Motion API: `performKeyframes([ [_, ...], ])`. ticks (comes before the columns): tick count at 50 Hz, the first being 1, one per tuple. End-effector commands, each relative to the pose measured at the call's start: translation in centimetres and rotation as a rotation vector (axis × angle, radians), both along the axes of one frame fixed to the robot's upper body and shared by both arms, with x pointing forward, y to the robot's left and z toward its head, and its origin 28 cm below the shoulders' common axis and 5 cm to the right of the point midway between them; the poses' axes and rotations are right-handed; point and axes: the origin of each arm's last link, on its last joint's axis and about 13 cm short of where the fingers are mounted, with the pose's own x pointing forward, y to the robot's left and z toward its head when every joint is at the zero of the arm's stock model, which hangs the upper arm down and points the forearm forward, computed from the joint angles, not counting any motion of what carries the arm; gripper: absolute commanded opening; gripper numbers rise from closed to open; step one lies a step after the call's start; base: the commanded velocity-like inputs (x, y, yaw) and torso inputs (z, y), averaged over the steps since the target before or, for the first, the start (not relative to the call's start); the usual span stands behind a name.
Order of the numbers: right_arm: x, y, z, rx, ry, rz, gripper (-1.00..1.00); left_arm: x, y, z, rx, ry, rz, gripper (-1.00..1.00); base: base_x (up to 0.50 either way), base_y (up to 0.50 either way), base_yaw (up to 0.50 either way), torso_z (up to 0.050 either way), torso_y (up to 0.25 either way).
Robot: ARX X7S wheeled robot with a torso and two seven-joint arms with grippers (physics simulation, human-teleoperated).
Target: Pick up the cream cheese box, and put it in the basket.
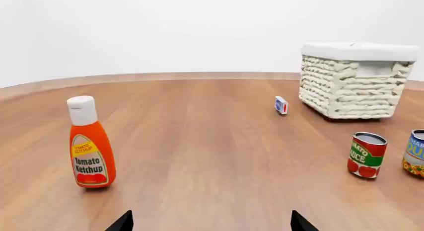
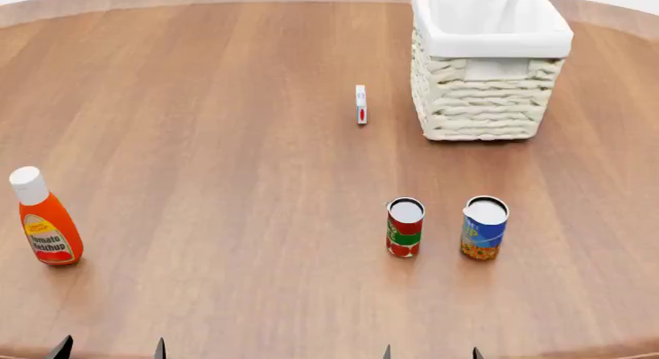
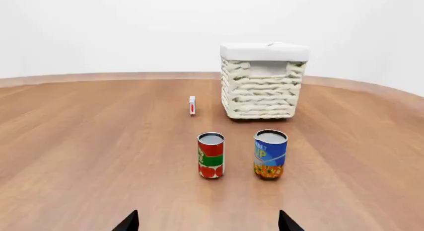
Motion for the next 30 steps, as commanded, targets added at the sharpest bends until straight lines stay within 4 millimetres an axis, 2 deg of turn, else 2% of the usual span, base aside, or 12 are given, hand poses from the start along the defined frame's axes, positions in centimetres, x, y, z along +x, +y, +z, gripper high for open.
performKeyframes([
  [1,0.0,0.0,-0.1,0.000,0.000,0.000,1.00,0.0,0.0,-0.1,0.000,0.000,0.000,1.00,0.00,0.00,0.00,0.000,0.000],
  [13,0.1,-0.1,0.2,-0.046,-0.012,-0.036,1.00,0.0,0.2,0.0,0.041,-0.013,0.017,1.00,0.00,0.00,0.00,0.000,0.000],
  [20,-0.2,0.0,2.0,-0.033,-0.081,-0.012,1.00,-0.3,0.1,1.2,0.048,-0.056,0.004,1.00,0.00,0.00,0.00,0.000,0.000],
  [23,-0.5,0.0,3.2,-0.031,-0.119,-0.014,1.00,-0.5,0.1,2.0,0.051,-0.088,0.009,1.00,0.00,0.00,0.00,0.000,0.000],
  [24,-0.8,0.0,4.2,-0.033,-0.144,-0.011,1.00,-0.7,0.0,2.6,0.043,-0.107,0.009,1.00,0.00,0.00,0.00,0.000,0.000],
  [25,-0.8,0.0,4.3,-0.033,-0.144,-0.011,1.00,-0.7,0.1,2.6,0.043,-0.107,0.009,1.00,0.00,0.00,0.00,0.000,0.000],
  [28,-1.9,0.2,7.0,-0.056,-0.223,0.006,1.00,-1.6,0.0,5.0,0.078,-0.205,0.010,1.00,0.00,0.00,0.00,0.000,0.000],
  [30,-2.5,0.3,8.3,-0.068,-0.260,0.020,1.00,-2.0,-0.1,5.9,0.079,-0.237,0.009,1.00,0.00,0.00,0.00,0.000,0.000],
])
